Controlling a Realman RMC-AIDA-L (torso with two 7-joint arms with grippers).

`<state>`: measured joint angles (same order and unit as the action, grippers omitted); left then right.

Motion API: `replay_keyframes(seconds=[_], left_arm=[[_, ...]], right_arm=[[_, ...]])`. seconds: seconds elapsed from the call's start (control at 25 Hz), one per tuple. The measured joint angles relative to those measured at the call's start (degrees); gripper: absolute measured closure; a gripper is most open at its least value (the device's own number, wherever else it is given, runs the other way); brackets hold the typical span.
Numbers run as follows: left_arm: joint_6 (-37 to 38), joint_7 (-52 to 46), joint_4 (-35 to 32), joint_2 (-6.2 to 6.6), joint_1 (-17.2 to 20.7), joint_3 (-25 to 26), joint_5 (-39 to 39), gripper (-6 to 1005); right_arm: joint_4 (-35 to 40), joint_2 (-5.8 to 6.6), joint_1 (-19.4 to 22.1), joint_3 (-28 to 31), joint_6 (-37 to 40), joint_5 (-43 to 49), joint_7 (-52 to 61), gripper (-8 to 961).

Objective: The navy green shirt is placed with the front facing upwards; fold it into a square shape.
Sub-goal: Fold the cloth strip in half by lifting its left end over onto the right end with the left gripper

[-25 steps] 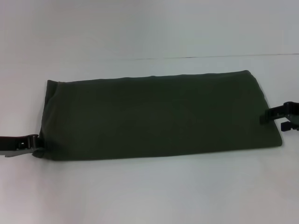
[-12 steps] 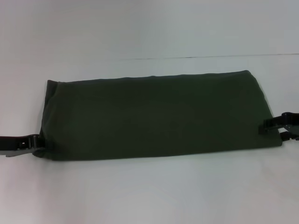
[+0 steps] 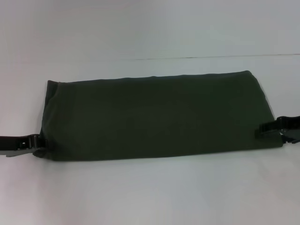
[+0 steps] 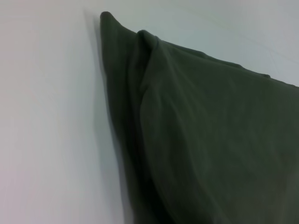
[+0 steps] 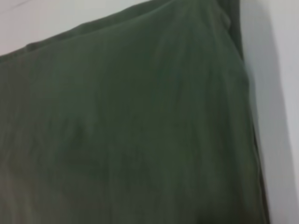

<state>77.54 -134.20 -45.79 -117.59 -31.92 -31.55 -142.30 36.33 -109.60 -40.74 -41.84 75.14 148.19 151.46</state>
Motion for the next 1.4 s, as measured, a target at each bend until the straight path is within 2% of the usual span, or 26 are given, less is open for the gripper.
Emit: replay_keyframes(seconds=[0.36,0.6,0.8,0.92,1.12,1.36,1.4], left_arm=[[0.21,0.0,-0.02,0.09,-0.07,0.0,0.18,925],[0.33,0.0,-0.08,0.09,-0.07,0.12,0.19,925],[0.24,0.0,-0.09,0.08,-0.16,0.11,0.19,925],[0.31,0.0,-0.09,0.08,-0.25,0.09,0.18,926],[0.61,0.0,-0.23,0.09,-0.25,0.29,0.18,929],[2.7,0.0,-0.5,0.41,-0.15,0.49,0.18,933],[4.82,-0.01,-0.91,0.81,-0.03,0.91,0.03,933]], right_arm=[[0.53,-0.09,-0.13,-1.11,-0.17,0.0,0.09,133],[0.6,0.0,0.04,-2.28,-0.18,0.0,0.05,305],[0.59,0.01,0.12,-2.74,-0.19,0.0,0.14,547],[0.59,0.05,0.09,-3.36,-0.19,0.02,0.34,768],[0.6,0.46,0.08,-3.51,0.19,0.06,0.26,938],[0.78,1.26,0.27,-3.55,3.61,0.09,-0.81,925],[0.8,1.46,0.32,-3.54,4.57,0.09,-1.14,922]])
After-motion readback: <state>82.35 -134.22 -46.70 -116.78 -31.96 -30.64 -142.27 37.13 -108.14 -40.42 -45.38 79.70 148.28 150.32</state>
